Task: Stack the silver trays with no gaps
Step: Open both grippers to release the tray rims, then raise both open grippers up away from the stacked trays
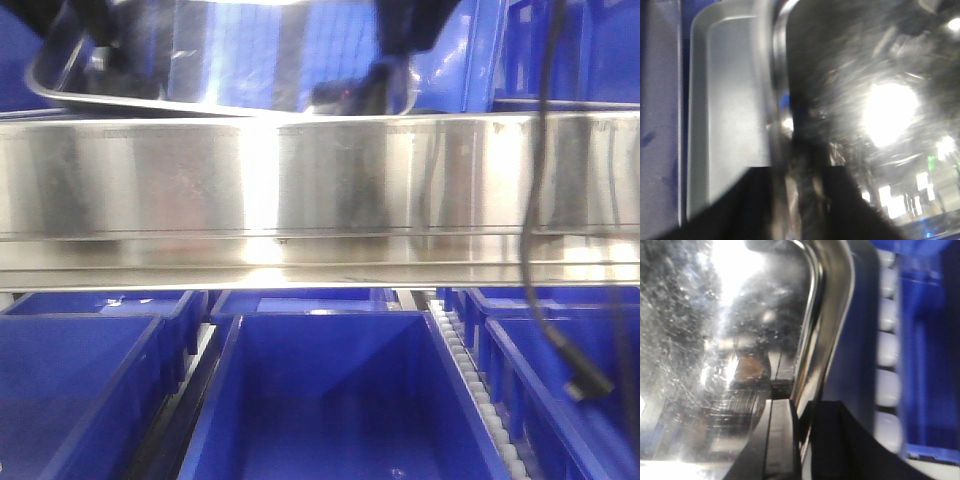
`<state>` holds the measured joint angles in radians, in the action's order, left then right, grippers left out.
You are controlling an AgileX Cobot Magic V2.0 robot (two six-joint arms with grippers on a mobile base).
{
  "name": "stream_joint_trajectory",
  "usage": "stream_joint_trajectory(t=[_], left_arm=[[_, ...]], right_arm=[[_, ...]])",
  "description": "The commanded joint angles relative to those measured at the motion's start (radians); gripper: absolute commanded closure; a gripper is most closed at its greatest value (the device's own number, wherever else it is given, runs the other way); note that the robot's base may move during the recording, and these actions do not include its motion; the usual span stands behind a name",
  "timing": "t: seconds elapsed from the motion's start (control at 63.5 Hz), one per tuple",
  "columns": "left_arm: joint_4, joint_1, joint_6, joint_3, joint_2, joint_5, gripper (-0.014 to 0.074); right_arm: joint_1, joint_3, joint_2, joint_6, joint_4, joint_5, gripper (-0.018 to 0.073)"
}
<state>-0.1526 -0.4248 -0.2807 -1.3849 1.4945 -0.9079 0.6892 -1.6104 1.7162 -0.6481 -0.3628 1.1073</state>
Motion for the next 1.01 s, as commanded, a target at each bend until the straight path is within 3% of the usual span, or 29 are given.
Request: stream_joint_trajectory(t=[0.0, 0.11, 0.299, 0.378, 0.709, 0.819, 0.96, 0.992], left_arm=[[0.026, -0.015, 0.008, -0.012, -0.009, 0.055, 0.0262], [0.026, -0.015, 0.01, -0.012, -0.009, 0.051, 0.022], [0.024, -0.015, 0.013, -0.012, -0.009, 0.051, 0.0227], [0.014, -0.015, 0.013, -0.012, -0.009, 0.051, 0.0227], [0.009, -0.015, 0.013, -0.012, -0.009, 0.051, 0.0233], [0.009, -0.015, 0.013, -0.012, -0.009, 0.051, 0.0351], [0.009, -0.016, 0.013, -0.012, -0.016, 0.059, 0.0635], [0.009, -0.016, 0.013, -0.012, -0.018, 0.066, 0.0615]], right_arm=[[0.015, -0.003, 0.007, 0.038, 0.011, -0.029, 0.0627], [0.015, -0.003, 0.007, 0.038, 0.011, -0.054, 0.0602], [0.015, -0.003, 0.007, 0.038, 0.011, -0.068, 0.0277], [0.015, -0.003, 0.007, 0.038, 0.011, -0.059, 0.0229], [0.015, -0.003, 0.007, 0.038, 0.011, -0.062, 0.0331], [0.015, -0.003, 0.007, 0.038, 0.011, -0.062, 0.0438], [0.015, -0.003, 0.003, 0.038, 0.011, -0.06, 0.0642], [0.015, -0.003, 0.0, 0.038, 0.011, -0.06, 0.0652]])
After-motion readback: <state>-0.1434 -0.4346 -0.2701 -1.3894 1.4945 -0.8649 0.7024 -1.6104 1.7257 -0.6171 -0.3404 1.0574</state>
